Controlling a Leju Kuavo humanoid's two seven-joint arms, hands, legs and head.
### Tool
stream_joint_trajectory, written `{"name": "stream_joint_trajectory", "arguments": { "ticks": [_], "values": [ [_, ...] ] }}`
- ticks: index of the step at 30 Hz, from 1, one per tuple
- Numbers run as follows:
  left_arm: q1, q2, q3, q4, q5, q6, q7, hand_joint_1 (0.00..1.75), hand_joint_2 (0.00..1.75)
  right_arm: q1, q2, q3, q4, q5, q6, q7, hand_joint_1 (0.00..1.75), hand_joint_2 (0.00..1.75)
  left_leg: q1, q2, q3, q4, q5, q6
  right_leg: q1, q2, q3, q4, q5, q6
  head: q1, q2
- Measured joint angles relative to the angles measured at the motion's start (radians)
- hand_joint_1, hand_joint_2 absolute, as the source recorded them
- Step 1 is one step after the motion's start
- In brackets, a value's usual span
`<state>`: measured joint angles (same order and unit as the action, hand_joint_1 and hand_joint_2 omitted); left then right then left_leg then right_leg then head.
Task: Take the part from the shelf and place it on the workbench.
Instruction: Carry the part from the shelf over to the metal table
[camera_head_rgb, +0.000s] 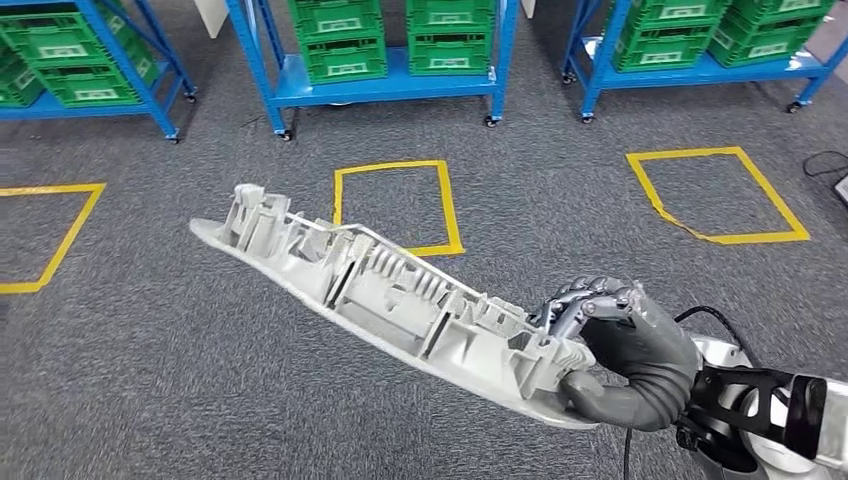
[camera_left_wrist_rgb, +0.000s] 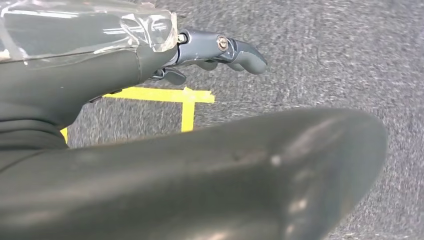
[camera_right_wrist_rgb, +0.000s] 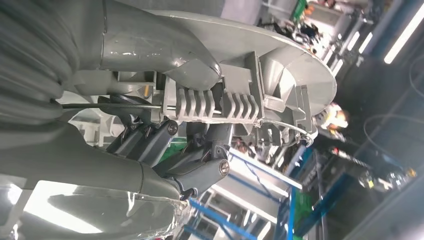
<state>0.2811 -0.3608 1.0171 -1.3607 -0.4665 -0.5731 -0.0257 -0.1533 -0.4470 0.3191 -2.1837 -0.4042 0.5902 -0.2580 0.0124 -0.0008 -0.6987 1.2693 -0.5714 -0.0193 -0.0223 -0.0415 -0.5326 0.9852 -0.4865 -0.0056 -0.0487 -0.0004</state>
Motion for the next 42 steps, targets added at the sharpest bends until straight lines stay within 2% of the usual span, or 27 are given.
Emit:
{"name": "stream_joint_trajectory", "arguments": {
  "ticks": [2, 4, 5, 6, 8, 10, 12, 13, 14, 15, 16, 18, 20, 22, 23, 25, 27, 29, 30, 31, 32, 34, 35, 36, 38, 40, 42],
  "values": [
    [-0.001, 0.000, -0.001, 0.001, 0.010, 0.001, -0.001, 0.00, 0.00, -0.003, 0.000, 0.010, -0.008, 0.021, -0.007, 0.008, 1.75, 1.75, -0.003, 0.022, 0.070, -0.120, 0.058, 0.010, 0.004, -0.019, 0.002, 0.000, 0.000, 0.000, 0.000, 0.000],
    [-0.007, 0.000, -0.002, 0.004, 0.016, 0.000, -0.004, 0.00, 0.00, -0.006, 0.000, 0.018, -0.019, 0.041, -0.011, 0.012, 1.75, 1.75, -0.013, 0.058, 0.136, -0.240, 0.094, 0.025, 0.011, -0.037, 0.003, 0.001, 0.000, 0.002, 0.001, 0.000],
    [-0.011, 0.001, -0.002, 0.006, 0.017, -0.001, -0.006, 0.00, 0.00, -0.008, 0.000, 0.022, -0.023, 0.049, -0.012, 0.014, 1.75, 1.75, -0.018, 0.067, 0.148, -0.268, 0.098, 0.031, 0.014, -0.047, 0.002, 0.001, 0.000, 0.004, 0.001, 0.000],
    [-0.014, 0.000, -0.001, 0.009, 0.018, -0.002, -0.008, 0.00, 0.00, -0.008, 0.001, 0.026, -0.027, 0.054, -0.014, 0.016, 1.75, 1.75, -0.022, 0.065, 0.147, -0.273, 0.096, 0.035, 0.016, -0.057, 0.002, 0.000, 0.000, 0.007, 0.001, 0.000],
    [-0.016, 0.000, 0.001, 0.014, 0.018, -0.001, -0.013, 0.00, 0.00, -0.010, 0.002, 0.034, -0.033, 0.060, -0.016, 0.016, 1.75, 1.75, -0.020, 0.044, 0.145, -0.283, 0.107, 0.045, 0.016, -0.064, 0.001, 0.000, -0.002, 0.017, 0.001, 0.000],
    [-0.020, -0.001, 0.004, 0.019, 0.011, 0.007, -0.024, 0.00, 0.00, -0.010, 0.002, 0.040, -0.040, 0.064, -0.016, 0.015, 1.75, 1.75, -0.014, 0.023, 0.148, -0.297, 0.120, 0.057, 0.013, -0.025, -0.021, 0.048, -0.030, 0.017, 0.004, 0.000],
    [-0.029, -0.002, 0.005, 0.025, -0.005, 0.027, -0.036, 0.00, 0.00, -0.008, 0.001, 0.045, -0.044, 0.069, -0.017, 0.010, 1.75, 1.75, -0.011, -0.001, 0.145, -0.301, 0.127, 0.063, 0.009, 0.021, -0.083, 0.178, -0.088, 0.010, 0.008, 0.000],
    [-0.033, -0.002, 0.005, 0.029, -0.016, 0.037, -0.040, 0.00, 0.00, -0.007, 0.001, 0.047, -0.045, 0.072, -0.017, 0.009, 1.75, 1.75, -0.011, -0.013, 0.142, -0.300, 0.128, 0.065, 0.009, 0.030, -0.115, 0.245, -0.111, 0.009, 0.010, 0.000],
    [-0.034, -0.003, 0.006, 0.032, -0.025, 0.046, -0.044, 0.00, 0.00, -0.006, 0.001, 0.051, -0.045, 0.073, -0.016, 0.008, 1.75, 1.75, -0.011, -0.027, 0.140, -0.298, 0.129, 0.065, 0.007, 0.034, -0.136, 0.286, -0.120, 0.012, 0.010, 0.000],
    [-0.035, -0.003, 0.007, 0.036, -0.030, 0.052, -0.046, 0.00, 0.00, -0.006, 0.002, 0.055, -0.046, 0.074, -0.015, 0.007, 1.75, 1.75, -0.011, -0.040, 0.139, -0.295, 0.129, 0.064, 0.006, 0.035, -0.137, 0.287, -0.112, 0.020, 0.010, 0.000],
    [-0.036, -0.004, 0.007, 0.040, -0.028, 0.054, -0.049, 0.00, 0.00, -0.008, 0.003, 0.059, -0.047, 0.073, -0.012, 0.007, 1.75, 1.75, -0.011, -0.054, 0.139, -0.291, 0.128, 0.062, 0.003, 0.039, -0.119, 0.246, -0.088, 0.030, 0.010, 0.000],
    [-0.037, -0.005, 0.008, 0.049, 0.008, 0.031, -0.053, 0.00, 0.00, -0.015, 0.005, 0.067, -0.049, 0.070, -0.006, 0.003, 1.75, 1.75, -0.011, -0.081, 0.133, -0.276, 0.122, 0.054, -0.004, 0.069, -0.056, 0.110, -0.031, 0.046, 0.011, 0.000],
    [-0.037, -0.005, 0.011, 0.057, 0.066, -0.025, -0.059, 0.00, 0.00, -0.024, 0.005, 0.074, -0.049, 0.067, -0.004, -0.010, 1.75, 1.75, -0.013, -0.101, 0.120, -0.261, 0.118, 0.043, -0.008, 0.093, -0.025, 0.036, -0.006, 0.040, 0.010, 0.000],
    [-0.038, -0.004, 0.027, 0.069, 0.097, -0.091, -0.059, 0.00, 0.00, -0.031, 0.004, 0.076, -0.048, 0.065, -0.003, -0.027, 1.75, 1.75, -0.011, -0.117, 0.107, -0.256, 0.120, 0.034, -0.005, 0.081, -0.027, 0.033, -0.004, 0.022, 0.010, 0.000],
    [-0.040, -0.005, 0.040, 0.075, 0.095, -0.118, -0.055, 0.00, 0.00, -0.034, 0.004, 0.077, -0.047, 0.065, -0.003, -0.034, 1.75, 1.75, -0.010, -0.114, 0.104, -0.253, 0.119, 0.029, -0.005, 0.073, -0.027, 0.033, -0.002, 0.017, 0.010, 0.000],
    [-0.045, -0.006, 0.067, 0.082, 0.057, -0.155, -0.044, 0.00, 0.00, -0.040, 0.005, 0.077, -0.047, 0.069, -0.001, -0.040, 1.75, 1.75, -0.010, -0.073, 0.084, -0.211, 0.093, 0.018, -0.008, 0.055, -0.025, 0.031, -0.001, 0.004, 0.005, 0.000],
    [-0.056, -0.004, 0.092, 0.083, -0.027, -0.175, -0.039, 0.00, 0.00, -0.041, 0.006, 0.078, -0.047, 0.076, 0.000, -0.039, 1.75, 1.75, -0.007, -0.021, 0.030, -0.097, 0.035, 0.007, -0.005, 0.034, -0.024, 0.030, -0.003, -0.004, -0.002, 0.000],
    [-0.070, -0.002, 0.121, 0.083, -0.128, -0.193, -0.047, 0.00, 0.00, -0.041, 0.007, 0.082, -0.045, 0.085, 0.002, -0.037, 1.75, 1.75, -0.003, -0.004, -0.025, 0.012, -0.003, 0.003, 0.000, 0.011, -0.024, 0.030, -0.005, -0.007, -0.002, 0.000],
    [-0.078, -0.002, 0.139, 0.083, -0.168, -0.200, -0.056, 0.00, 0.00, -0.040, 0.008, 0.084, -0.044, 0.089, 0.003, -0.038, 1.75, 1.75, -0.002, -0.001, -0.032, 0.022, 0.001, 0.003, 0.002, -0.001, -0.024, 0.030, -0.006, -0.008, -0.002, 0.000],
    [-0.087, -0.002, 0.160, 0.083, -0.196, -0.207, -0.065, 0.00, 0.00, -0.040, 0.008, 0.087, -0.043, 0.091, 0.004, -0.040, 1.75, 1.75, -0.002, 0.002, -0.018, -0.007, 0.023, 0.006, 0.004, -0.013, -0.024, 0.030, -0.006, -0.008, -0.002, 0.000],
    [-0.097, -0.001, 0.182, 0.083, -0.214, -0.212, -0.073, 0.00, 0.00, -0.040, 0.008, 0.089, -0.042, 0.093, 0.005, -0.043, 1.75, 1.75, -0.005, 0.012, 0.015, -0.070, 0.055, 0.013, 0.007, -0.023, -0.023, 0.030, -0.007, -0.009, -0.002, 0.000],
    [-0.114, 0.002, 0.219, 0.083, -0.230, -0.219, -0.083, 0.00, 0.00, -0.040, 0.008, 0.090, -0.041, 0.095, 0.007, -0.050, 1.75, 1.75, -0.017, 0.054, 0.082, -0.200, 0.099, 0.033, 0.013, -0.043, -0.021, 0.029, -0.009, -0.007, -0.002, 0.000],
    [-0.121, 0.003, 0.231, 0.083, -0.234, -0.220, -0.087, 0.00, 0.00, -0.040, 0.007, 0.091, -0.040, 0.095, 0.008, -0.053, 1.75, 1.75, -0.024, 0.069, 0.101, -0.238, 0.108, 0.041, 0.015, -0.053, -0.021, 0.029, -0.010, -0.005, -0.002, 0.000],
    [-0.126, 0.004, 0.241, 0.083, -0.237, -0.221, -0.090, 0.00, 0.00, -0.040, 0.007, 0.091, -0.039, 0.095, 0.010, -0.055, 1.75, 1.75, -0.028, 0.074, 0.105, -0.251, 0.108, 0.046, 0.016, -0.063, -0.020, 0.028, -0.011, -0.002, -0.002, 0.000],
    [-0.134, 0.003, 0.260, 0.083, -0.238, -0.223, -0.098, 0.00, 0.00, -0.041, 0.006, 0.092, -0.035, 0.094, 0.016, -0.061, 1.75, 1.75, -0.026, 0.052, 0.107, -0.261, 0.116, 0.052, 0.016, -0.076, -0.018, 0.025, -0.013, 0.006, -0.002, 0.000],
    [-0.144, 0.002, 0.278, 0.086, -0.240, -0.228, -0.108, 0.00, 0.00, -0.046, 0.001, 0.093, -0.028, 0.091, 0.023, -0.067, 1.75, 1.75, -0.019, 0.026, 0.117, -0.283, 0.131, 0.061, 0.013, -0.039, -0.031, 0.057, -0.032, 0.009, 0.001, 0.000],
    [-0.158, 0.000, 0.288, 0.092, -0.244, -0.232, -0.117, 0.00, 0.00, -0.050, -0.006, 0.094, -0.018, 0.087, 0.029, -0.070, 1.75, 1.75, -0.015, -0.001, 0.122, -0.294, 0.141, 0.066, 0.009, 0.016, -0.082, 0.166, -0.080, 0.005, 0.006, 0.000]
  ]
}}
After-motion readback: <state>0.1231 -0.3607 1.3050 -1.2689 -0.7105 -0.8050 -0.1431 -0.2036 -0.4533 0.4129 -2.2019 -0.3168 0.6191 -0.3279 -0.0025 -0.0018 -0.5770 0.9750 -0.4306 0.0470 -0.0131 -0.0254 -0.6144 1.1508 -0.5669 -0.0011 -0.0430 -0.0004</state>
